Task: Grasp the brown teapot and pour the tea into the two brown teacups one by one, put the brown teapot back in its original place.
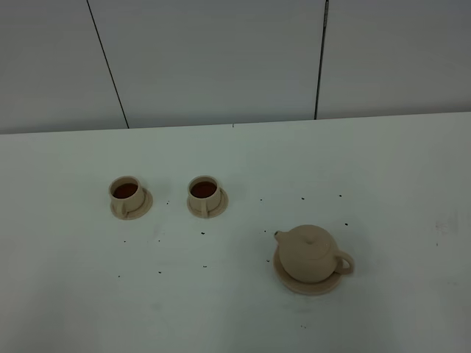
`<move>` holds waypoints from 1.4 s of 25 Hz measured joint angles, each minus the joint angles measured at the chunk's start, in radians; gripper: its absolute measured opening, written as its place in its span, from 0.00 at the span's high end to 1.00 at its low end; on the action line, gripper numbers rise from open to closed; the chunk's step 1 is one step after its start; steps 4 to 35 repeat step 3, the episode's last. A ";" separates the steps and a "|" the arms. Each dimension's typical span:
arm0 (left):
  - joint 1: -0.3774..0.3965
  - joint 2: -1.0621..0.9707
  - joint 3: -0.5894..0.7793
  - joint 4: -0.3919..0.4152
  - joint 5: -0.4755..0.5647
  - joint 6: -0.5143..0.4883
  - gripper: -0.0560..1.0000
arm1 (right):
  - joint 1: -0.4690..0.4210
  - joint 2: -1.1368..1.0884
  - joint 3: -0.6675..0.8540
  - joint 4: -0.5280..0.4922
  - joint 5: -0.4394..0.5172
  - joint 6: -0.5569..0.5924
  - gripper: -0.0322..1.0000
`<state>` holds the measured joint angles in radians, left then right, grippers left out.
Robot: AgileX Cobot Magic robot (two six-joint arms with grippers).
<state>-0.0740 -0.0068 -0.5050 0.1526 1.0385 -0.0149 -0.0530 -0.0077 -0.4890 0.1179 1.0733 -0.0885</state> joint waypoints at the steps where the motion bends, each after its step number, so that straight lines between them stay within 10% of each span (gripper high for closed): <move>1: 0.000 0.000 0.000 0.000 0.000 0.000 0.72 | 0.000 0.000 0.000 0.000 0.000 0.000 0.74; 35: 0.000 0.000 0.000 0.000 0.000 0.000 0.72 | 0.000 0.000 0.000 0.000 0.000 0.000 0.74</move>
